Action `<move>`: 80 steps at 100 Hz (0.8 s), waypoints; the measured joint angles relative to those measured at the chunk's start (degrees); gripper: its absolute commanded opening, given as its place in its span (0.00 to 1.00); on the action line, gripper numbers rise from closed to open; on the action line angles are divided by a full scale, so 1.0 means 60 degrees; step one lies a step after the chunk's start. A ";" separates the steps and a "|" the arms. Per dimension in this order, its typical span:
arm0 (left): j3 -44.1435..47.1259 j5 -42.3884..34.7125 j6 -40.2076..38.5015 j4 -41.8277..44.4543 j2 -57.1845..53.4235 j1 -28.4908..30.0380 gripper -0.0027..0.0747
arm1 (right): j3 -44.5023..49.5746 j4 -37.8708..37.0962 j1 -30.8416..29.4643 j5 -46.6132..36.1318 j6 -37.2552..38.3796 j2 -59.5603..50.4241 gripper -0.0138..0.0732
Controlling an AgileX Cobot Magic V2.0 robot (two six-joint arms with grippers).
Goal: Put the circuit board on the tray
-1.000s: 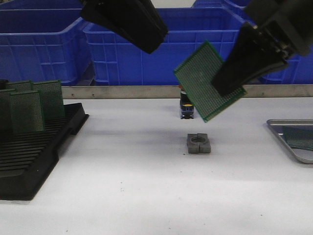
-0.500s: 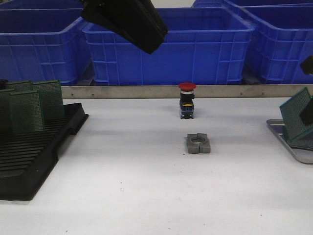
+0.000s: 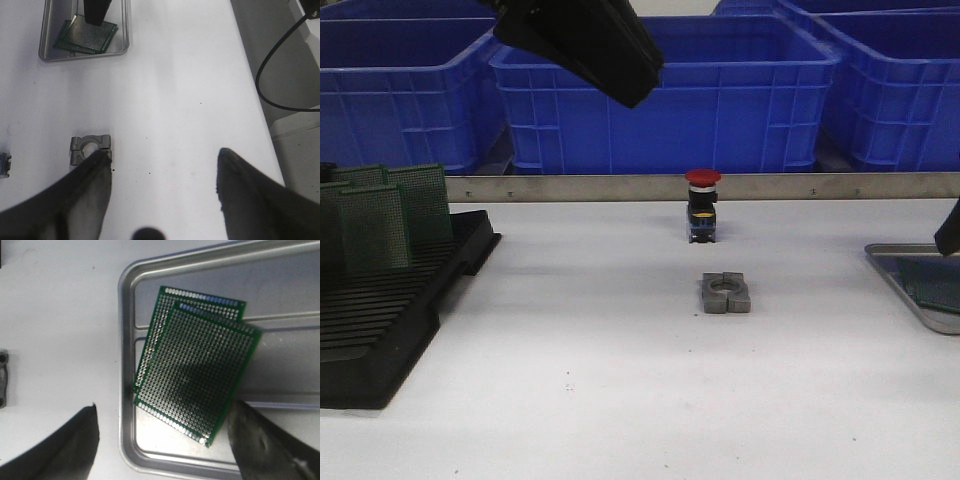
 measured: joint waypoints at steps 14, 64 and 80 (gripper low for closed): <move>0.0000 0.0041 0.0000 0.0000 0.0000 0.0017 0.03 | 0.0000 0.0000 0.0000 -0.0017 -0.0055 -0.0231 0.61; 0.0108 0.0237 -0.2264 -0.0017 -0.0541 0.1825 0.01 | 0.0077 0.0000 0.0476 0.0224 -0.0918 -0.2652 0.09; 0.0764 -0.0334 -0.2528 -0.0017 -0.1430 0.2296 0.01 | 0.0652 0.0018 0.1379 -0.0477 -0.1201 -0.3798 0.09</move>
